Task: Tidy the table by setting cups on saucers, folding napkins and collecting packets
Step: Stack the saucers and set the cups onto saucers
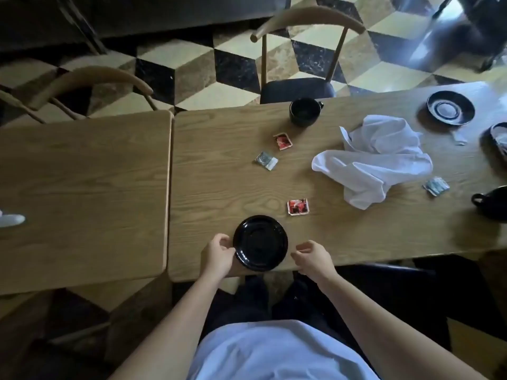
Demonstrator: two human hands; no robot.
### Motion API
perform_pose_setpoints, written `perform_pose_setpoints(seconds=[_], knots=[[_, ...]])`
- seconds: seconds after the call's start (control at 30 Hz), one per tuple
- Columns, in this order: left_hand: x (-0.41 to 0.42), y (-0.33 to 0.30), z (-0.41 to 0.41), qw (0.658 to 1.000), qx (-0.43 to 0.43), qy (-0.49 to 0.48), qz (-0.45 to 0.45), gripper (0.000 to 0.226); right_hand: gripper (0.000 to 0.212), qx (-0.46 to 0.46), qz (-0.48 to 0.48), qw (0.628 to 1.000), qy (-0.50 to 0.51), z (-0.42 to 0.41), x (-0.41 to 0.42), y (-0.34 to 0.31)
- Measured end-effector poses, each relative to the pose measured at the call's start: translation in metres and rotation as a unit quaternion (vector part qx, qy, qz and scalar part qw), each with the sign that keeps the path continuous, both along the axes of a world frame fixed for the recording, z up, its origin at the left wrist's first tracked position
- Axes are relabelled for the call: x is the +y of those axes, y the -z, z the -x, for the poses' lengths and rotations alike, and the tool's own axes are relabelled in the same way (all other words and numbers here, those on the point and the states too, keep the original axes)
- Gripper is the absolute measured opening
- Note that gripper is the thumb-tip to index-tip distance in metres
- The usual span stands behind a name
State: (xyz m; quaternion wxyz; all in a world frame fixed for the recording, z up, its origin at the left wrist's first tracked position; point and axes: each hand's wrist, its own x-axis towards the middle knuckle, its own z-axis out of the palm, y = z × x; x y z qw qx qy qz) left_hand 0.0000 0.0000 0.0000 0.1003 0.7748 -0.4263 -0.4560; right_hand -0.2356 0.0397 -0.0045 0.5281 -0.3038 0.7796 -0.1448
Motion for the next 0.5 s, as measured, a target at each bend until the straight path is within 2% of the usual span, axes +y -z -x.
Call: perform_pose_setpoints(seconds=[0.07,0.17,0.5], knots=[[-0.01,0.008,0.0,1.0,-0.014,0.023,-0.014,0.045,0.037,0.018,-0.018,1.0,0.008,-0.003,-0.007,0.006],[-0.021,0.019,0.003,0.998,0.018,0.039,-0.055,0.058,0.043,0.013,-0.043,0.999,0.028,-0.009,-0.012,0.016],[-0.039,0.042,0.002,0.986,0.091,0.066,-0.123,0.058,0.046,0.012,-0.053,0.995,0.08,-0.034,-0.021,0.033]])
